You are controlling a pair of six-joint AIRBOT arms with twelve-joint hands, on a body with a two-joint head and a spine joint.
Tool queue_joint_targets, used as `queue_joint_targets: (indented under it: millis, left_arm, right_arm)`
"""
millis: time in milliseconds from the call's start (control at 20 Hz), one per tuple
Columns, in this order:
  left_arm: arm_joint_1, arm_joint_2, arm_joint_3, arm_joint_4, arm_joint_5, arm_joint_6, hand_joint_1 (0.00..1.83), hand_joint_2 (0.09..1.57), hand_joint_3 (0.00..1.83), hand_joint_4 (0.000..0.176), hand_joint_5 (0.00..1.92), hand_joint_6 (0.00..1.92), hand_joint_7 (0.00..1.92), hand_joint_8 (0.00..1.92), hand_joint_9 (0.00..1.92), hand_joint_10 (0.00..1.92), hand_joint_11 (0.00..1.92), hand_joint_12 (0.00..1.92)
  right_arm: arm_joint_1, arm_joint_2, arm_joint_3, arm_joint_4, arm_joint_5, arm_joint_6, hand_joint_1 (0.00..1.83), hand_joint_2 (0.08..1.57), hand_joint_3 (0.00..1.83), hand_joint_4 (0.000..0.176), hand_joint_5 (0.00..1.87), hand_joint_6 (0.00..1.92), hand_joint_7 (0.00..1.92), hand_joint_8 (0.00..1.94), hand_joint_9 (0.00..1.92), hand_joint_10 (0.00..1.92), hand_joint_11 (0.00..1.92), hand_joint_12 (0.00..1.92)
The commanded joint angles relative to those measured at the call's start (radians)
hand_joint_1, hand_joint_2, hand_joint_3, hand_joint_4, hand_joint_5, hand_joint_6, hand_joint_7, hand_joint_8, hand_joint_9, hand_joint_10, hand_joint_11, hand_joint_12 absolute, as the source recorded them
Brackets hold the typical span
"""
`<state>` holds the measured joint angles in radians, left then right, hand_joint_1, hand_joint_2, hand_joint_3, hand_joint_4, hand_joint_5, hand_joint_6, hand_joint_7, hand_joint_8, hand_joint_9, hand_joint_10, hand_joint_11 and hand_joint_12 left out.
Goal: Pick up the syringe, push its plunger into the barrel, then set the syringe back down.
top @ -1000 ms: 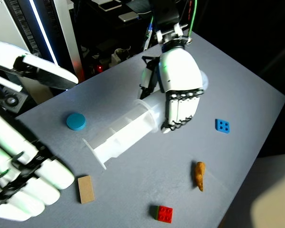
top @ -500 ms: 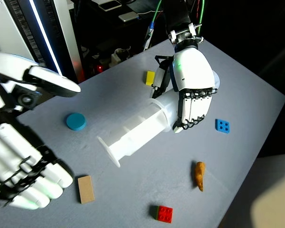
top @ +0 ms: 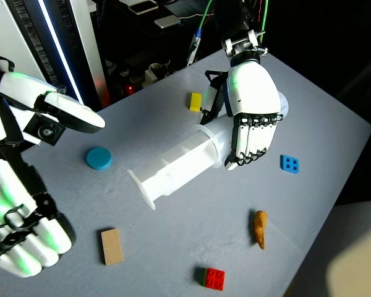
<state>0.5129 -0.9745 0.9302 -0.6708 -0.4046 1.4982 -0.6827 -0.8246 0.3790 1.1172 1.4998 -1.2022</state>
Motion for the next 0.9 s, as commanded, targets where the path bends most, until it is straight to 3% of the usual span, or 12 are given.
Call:
queue_joint_targets:
  millis: [0, 150, 250, 450, 600, 750, 850]
  left_arm:
    - [-0.007, 0.006, 0.006, 0.043, -0.112, -0.020, 1.36, 1.17, 0.00, 0.000, 0.94, 0.83, 0.78, 1.33, 0.79, 1.45, 0.68, 1.46]
    - [-0.009, 0.007, 0.008, 0.057, -0.112, -0.034, 1.36, 1.16, 0.00, 0.000, 0.93, 0.87, 0.78, 1.32, 0.83, 1.39, 0.78, 1.34]
    - [-0.012, 0.007, 0.008, 0.057, -0.112, -0.034, 1.36, 1.17, 0.00, 0.000, 0.94, 0.85, 0.77, 1.33, 0.81, 1.41, 0.77, 1.37]
    - [-0.016, 0.007, 0.010, 0.057, -0.114, -0.034, 1.37, 1.15, 0.00, 0.000, 0.97, 0.82, 0.80, 1.27, 0.85, 1.36, 0.78, 1.30]
    - [-0.018, 0.007, 0.009, 0.065, -0.119, -0.034, 1.36, 1.17, 0.00, 0.000, 0.91, 0.85, 0.78, 1.34, 0.81, 1.43, 0.75, 1.36]
    - [-0.016, 0.007, 0.009, 0.065, -0.124, -0.034, 1.36, 1.17, 0.00, 0.000, 0.87, 0.89, 0.81, 1.33, 0.83, 1.40, 0.78, 1.28]
    - [-0.014, 0.007, 0.009, 0.065, -0.124, -0.034, 1.37, 1.16, 0.00, 0.000, 0.89, 0.89, 0.83, 1.30, 0.84, 1.37, 0.78, 1.29]
  right_arm:
    - [0.000, 0.005, -0.005, -0.081, 0.091, 0.008, 0.11, 1.09, 0.00, 0.000, 0.16, 0.00, 0.17, 0.00, 0.17, 0.01, 0.00, 0.56]
    - [-0.029, -0.008, -0.014, -0.073, 0.141, 0.007, 0.11, 1.09, 0.00, 0.000, 0.16, 0.00, 0.17, 0.00, 0.16, 0.00, 0.00, 0.54]
    - [-0.023, -0.025, -0.008, -0.084, 0.108, 0.006, 0.15, 1.09, 0.00, 0.000, 0.16, 0.00, 0.17, 0.00, 0.16, 0.00, 0.00, 0.52]
    - [-0.005, -0.174, 0.036, -0.038, 0.214, 0.104, 0.11, 1.10, 0.00, 0.000, 0.16, 0.00, 0.16, 0.00, 0.16, 0.00, 0.00, 0.51]
    - [0.026, -0.232, 0.066, -0.027, 0.217, 0.104, 0.16, 1.09, 0.00, 0.000, 0.17, 0.01, 0.17, 0.00, 0.16, 0.00, 0.00, 0.51]
    - [0.034, -0.264, 0.077, -0.010, 0.233, 0.115, 0.14, 1.09, 0.00, 0.000, 0.15, 0.00, 0.15, 0.00, 0.13, 0.00, 0.00, 0.44]
    - [0.036, -0.268, 0.081, -0.002, 0.232, 0.124, 0.15, 1.09, 0.00, 0.000, 0.19, 0.00, 0.19, 0.00, 0.17, 0.01, 0.00, 0.53]
